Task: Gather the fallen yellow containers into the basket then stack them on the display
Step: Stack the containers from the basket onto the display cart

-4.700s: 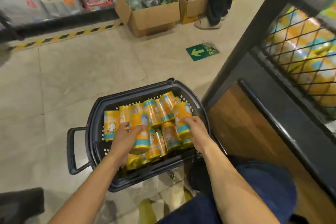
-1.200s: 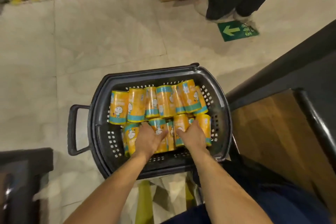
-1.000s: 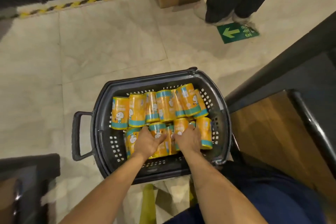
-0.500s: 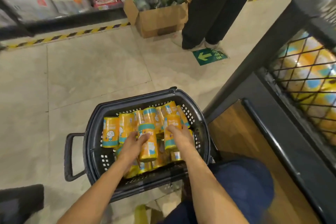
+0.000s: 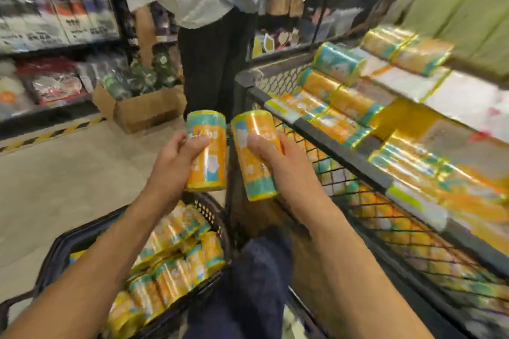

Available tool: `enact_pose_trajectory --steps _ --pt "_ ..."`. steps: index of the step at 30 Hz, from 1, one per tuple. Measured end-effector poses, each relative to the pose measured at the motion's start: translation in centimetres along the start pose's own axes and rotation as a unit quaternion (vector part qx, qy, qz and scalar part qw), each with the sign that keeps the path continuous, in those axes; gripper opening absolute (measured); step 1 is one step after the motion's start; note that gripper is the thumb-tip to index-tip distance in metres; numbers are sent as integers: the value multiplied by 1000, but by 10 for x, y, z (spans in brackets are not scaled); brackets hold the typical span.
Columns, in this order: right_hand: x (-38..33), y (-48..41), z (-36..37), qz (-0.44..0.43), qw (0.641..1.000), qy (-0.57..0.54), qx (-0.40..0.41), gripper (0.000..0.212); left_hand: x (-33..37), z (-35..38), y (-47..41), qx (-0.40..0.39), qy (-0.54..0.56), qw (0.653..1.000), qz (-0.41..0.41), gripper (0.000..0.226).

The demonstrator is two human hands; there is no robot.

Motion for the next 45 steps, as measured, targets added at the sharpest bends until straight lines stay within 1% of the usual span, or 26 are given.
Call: enact_pose_trajectory --steps 1,2,4,6,9,12,14,16,19,21,23,25,28,30,32,35,37,41,43,45 --pt "-14 9 -26 -12 1000 6 24 42 21 26 1 -27 -5 999 19 18" --pt "-26 19 -52 -19 998 16 53 41 38 54 2 -66 -12 997 38 25" --pt "-42 38 -102 -21 994 38 105 45 68 103 7 -127 -30 989 69 38" --pt "-53 56 -150 -23 987 63 147 47 91 148 8 -176 -52 977 108 44" --pt "-55 80 -218 -14 980 62 190 50 120 215 1 -231 -88 954 167 53" --pt "-54 97 -284 -6 963 83 258 47 129 285 -9 -301 -129 925 191 69" --pt "-48 102 -324 13 948 119 295 45 129 333 -8 -347 -210 888 218 62" --pt "-36 101 -353 40 937 165 304 47 121 374 -6 -396 -288 837 243 58" --pt "-11 94 -378 84 931 212 283 45 94 417 -12 -468 -389 743 279 73" --pt "4 90 -379 104 933 229 256 43 77 433 -15 -500 -449 683 287 70" --pt "20 86 -379 118 934 233 242 47 64 442 -17 -533 -475 642 281 66" --pt "37 83 -380 130 940 231 215 51 51 445 -20 -566 -482 617 257 68" --pt "54 77 -377 140 948 253 134 52 31 446 -27 -596 -467 616 216 74" --pt "61 76 -372 154 944 277 91 55 24 449 -21 -617 -451 613 201 67" --pt "67 75 -371 170 935 302 74 64 20 454 -16 -623 -446 612 194 60" --pt "75 73 -373 190 927 315 69 73 16 453 -16 -627 -439 620 171 56" --pt "80 72 -373 199 921 326 75 75 13 450 -18 -630 -434 624 158 53" --pt "77 73 -373 181 913 349 112 67 12 444 -14 -633 -419 636 139 49" --pt "77 75 -370 174 914 348 117 65 14 442 -11 -628 -428 632 152 50" --pt "75 78 -370 161 916 337 144 57 17 439 -9 -622 -444 622 168 52"
Point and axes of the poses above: each hand's wrist, its own y-axis away from the middle knuckle, its own z-axis out of the palm, x = y × z, the point moved 7 cm from there along -y, towards the middle knuckle, and after that the axes turned 1 degree about -x, right-handed, at the moved point
